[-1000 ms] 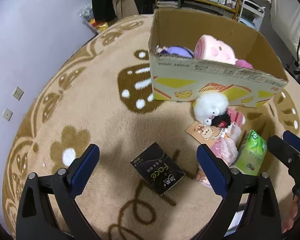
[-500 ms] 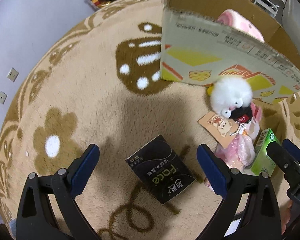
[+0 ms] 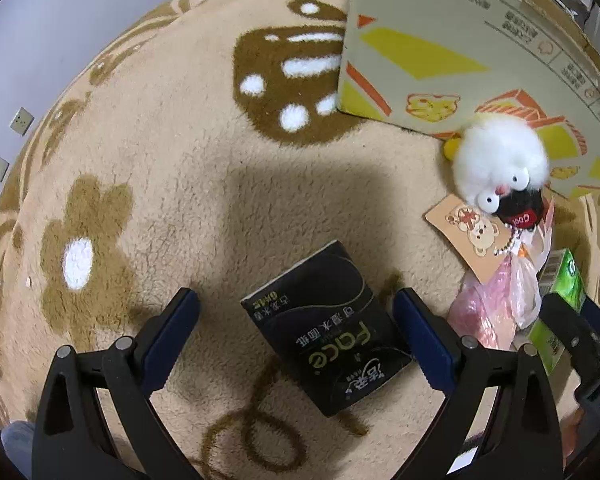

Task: Organize soft objects
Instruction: 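Close the left tool on the black Face tissue pack while the right tool grips the green tissue pack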

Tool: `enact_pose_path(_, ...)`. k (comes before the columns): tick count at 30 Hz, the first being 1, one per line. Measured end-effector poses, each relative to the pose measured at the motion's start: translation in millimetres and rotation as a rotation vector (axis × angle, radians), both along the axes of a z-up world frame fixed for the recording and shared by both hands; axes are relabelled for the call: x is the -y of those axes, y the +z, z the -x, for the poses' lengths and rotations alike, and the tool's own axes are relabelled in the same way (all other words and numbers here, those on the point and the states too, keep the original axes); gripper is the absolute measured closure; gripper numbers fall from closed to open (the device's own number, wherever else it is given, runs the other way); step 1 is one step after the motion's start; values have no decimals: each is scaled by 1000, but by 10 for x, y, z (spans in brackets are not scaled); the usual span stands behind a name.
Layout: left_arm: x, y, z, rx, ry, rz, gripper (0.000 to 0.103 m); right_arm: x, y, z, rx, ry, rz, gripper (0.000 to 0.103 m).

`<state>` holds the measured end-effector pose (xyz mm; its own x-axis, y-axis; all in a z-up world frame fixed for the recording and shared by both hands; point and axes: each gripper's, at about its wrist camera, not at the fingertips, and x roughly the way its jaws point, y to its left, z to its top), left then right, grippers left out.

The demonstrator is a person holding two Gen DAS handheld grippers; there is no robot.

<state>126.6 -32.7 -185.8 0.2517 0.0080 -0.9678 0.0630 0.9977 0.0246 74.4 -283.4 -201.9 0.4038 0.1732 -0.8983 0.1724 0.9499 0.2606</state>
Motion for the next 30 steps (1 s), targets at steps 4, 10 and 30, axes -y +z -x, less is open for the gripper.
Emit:
enact_pose_path(4, 4, -12, 13, -6, 1, 3, 6, -54, -30, -13, -3, 7, 12, 3)
enact_pose_path(10, -88, -54, 0, -10, 16, 7, 6, -171, -79, -16, -9, 23, 28, 2)
enact_pose_path(30, 34, 27, 219, -9, -27, 0, 26, -265, -34, 54, -6, -10, 50, 25)
